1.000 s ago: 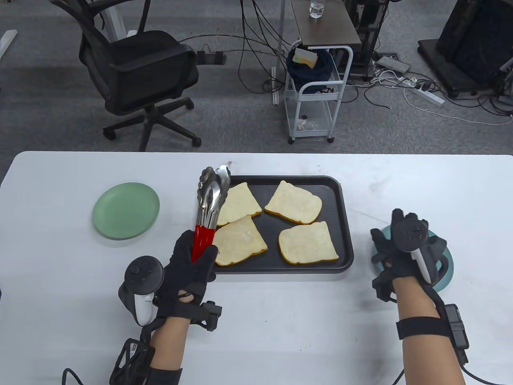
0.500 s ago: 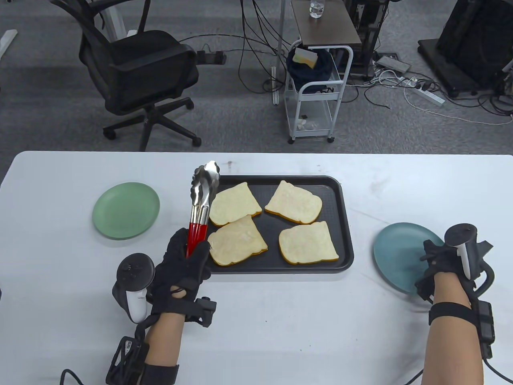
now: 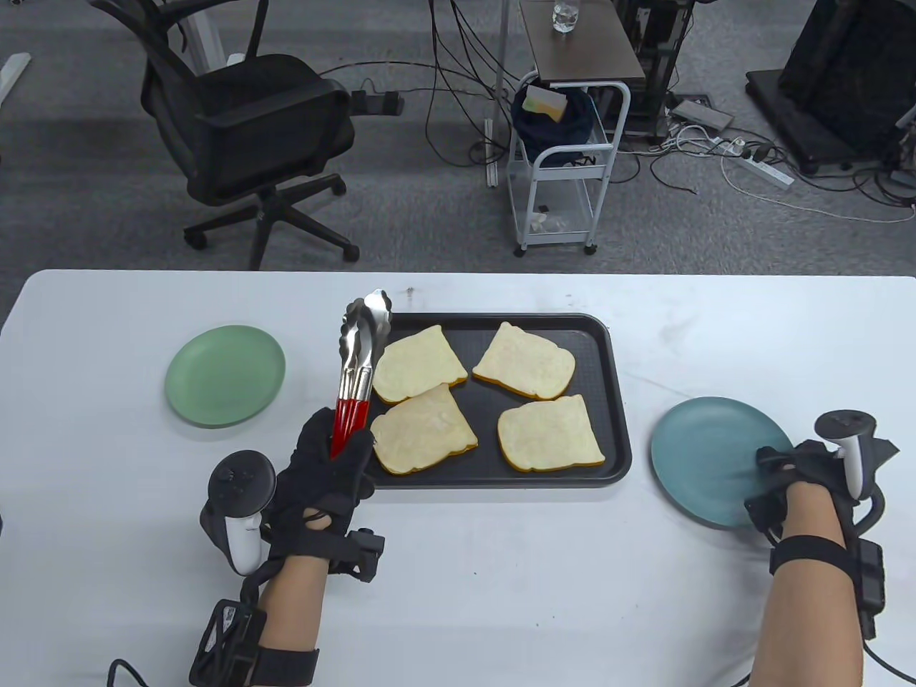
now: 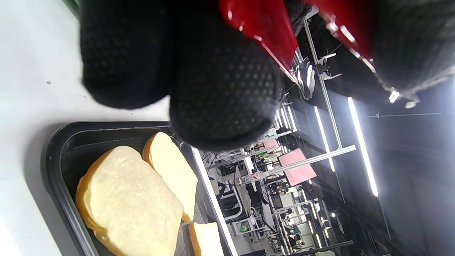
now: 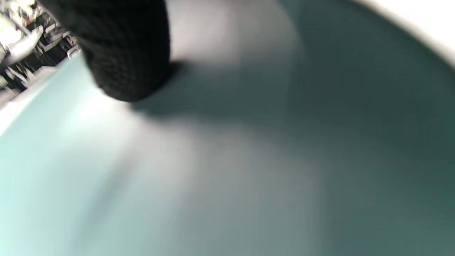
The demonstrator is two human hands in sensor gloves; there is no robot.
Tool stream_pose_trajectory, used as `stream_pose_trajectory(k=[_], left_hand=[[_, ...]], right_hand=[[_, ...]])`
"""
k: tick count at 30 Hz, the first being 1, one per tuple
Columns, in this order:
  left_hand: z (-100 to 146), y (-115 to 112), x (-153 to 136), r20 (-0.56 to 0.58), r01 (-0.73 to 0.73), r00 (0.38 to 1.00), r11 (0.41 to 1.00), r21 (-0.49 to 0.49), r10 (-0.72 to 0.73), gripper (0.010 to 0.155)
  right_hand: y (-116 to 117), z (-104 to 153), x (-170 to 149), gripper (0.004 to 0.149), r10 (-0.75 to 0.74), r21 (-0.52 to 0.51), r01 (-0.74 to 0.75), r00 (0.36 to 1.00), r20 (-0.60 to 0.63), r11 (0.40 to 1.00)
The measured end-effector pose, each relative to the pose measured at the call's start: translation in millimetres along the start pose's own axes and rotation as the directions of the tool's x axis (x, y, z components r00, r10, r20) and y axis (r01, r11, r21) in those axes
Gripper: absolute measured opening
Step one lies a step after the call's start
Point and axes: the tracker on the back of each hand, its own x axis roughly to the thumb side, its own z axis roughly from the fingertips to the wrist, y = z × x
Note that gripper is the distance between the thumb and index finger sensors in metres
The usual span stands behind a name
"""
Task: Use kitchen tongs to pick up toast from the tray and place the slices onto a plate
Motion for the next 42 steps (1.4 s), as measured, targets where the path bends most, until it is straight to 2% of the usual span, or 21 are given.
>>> stream_pose_trajectory(k=[1,3,4,6,7,9,11,14,15,17,19,23,26,31,34,42], left_hand=[[-0.2,0.7,-0.5,-0.004,-0.005,1.0,1.0,-0.002,0.005,0.086],[-0.5,1.8,-1.6,-0.011,-0.013,1.0,1.0,-0.002,0.013,0.087],[-0.6,2.2,-1.9,-0.013,-0.014,1.0,1.0,-0.003,0.014,0.086],[-1.2,3.2,-3.6,-0.02,-0.019,1.0,1.0,-0.002,0.019,0.086],[-1.6,3.8,-4.9,-0.025,-0.024,0.999,1.0,-0.003,0.024,0.086],[-2.5,4.7,-6.6,-0.035,-0.031,0.999,1.0,-0.004,0.031,0.086],[-3.6,5.7,-8.0,-0.041,-0.036,0.999,0.999,-0.003,0.035,0.086],[-5.4,6.9,-10.3,-0.052,-0.044,0.998,0.999,-0.006,0.043,0.086],[-6.0,6.9,-11.0,-0.056,-0.047,0.997,0.999,-0.007,0.046,0.086],[-6.6,6.8,-12.4,-0.063,-0.05,0.997,0.999,-0.01,0.049,0.086],[-6.9,6.2,-13.4,-0.067,-0.051,0.996,0.999,-0.014,0.05,0.086],[-6.4,4.8,-13.8,-0.073,-0.05,0.996,0.999,-0.02,0.049,0.085],[-6.1,4.3,-14.5,-0.073,-0.048,0.996,0.998,-0.027,0.046,0.085],[-6.6,5.2,-16.8,-0.081,-0.037,0.996,0.999,-0.023,0.035,0.085],[-7.5,7.2,-20.2,-0.092,-0.029,0.995,0.999,-0.015,0.028,0.084],[-12.7,26.8,-29.7,-0.141,-0.013,0.99,1.0,0.013,0.015,0.082]], right_hand=[[-7.4,5.8,1.7,0.039,-0.099,0.035,0.099,0.995,0.016,0.994],[-19.0,18.1,9.7,0.035,-0.251,0.135,0.24,0.965,0.072,0.961],[-21.7,21.9,12.1,0.035,-0.267,0.145,0.255,0.961,0.077,0.956],[-37.9,43.1,24.7,0.036,-0.296,0.053,0.291,0.945,0.138,0.955],[-44.8,52.9,30.3,0.036,-0.317,0.042,0.315,0.936,0.154,0.948],[-52.2,70.0,38.4,0.037,-0.401,0.056,0.398,0.895,0.194,0.916],[-52.8,88.0,48.6,0.037,-0.517,0.114,0.506,0.82,0.245,0.855],[-39.6,112.5,61.0,0.04,-0.661,0.249,0.613,0.673,0.332,0.75],[-31.0,122.0,63.9,0.042,-0.719,0.328,0.64,0.609,0.335,0.695],[-15.7,136.9,66.8,0.043,-0.793,0.402,0.684,0.519,0.319,0.609],[2.1,152.7,67.4,0.044,-0.85,0.466,0.711,0.441,0.287,0.527],[31.8,175.1,62.5,0.045,-0.901,0.531,0.729,0.355,0.248,0.433],[51.8,177.2,55.5,0.045,-0.908,0.555,0.72,0.352,0.227,0.417],[86.7,150.9,37.0,0.045,-0.92,0.571,0.731,0.372,0.127,0.374],[91.4,141.2,31.8,0.045,-0.912,0.541,0.741,0.385,0.143,0.398],[92.1,138.2,27.9,0.045,-0.922,0.547,0.75,0.37,0.118,0.371]])
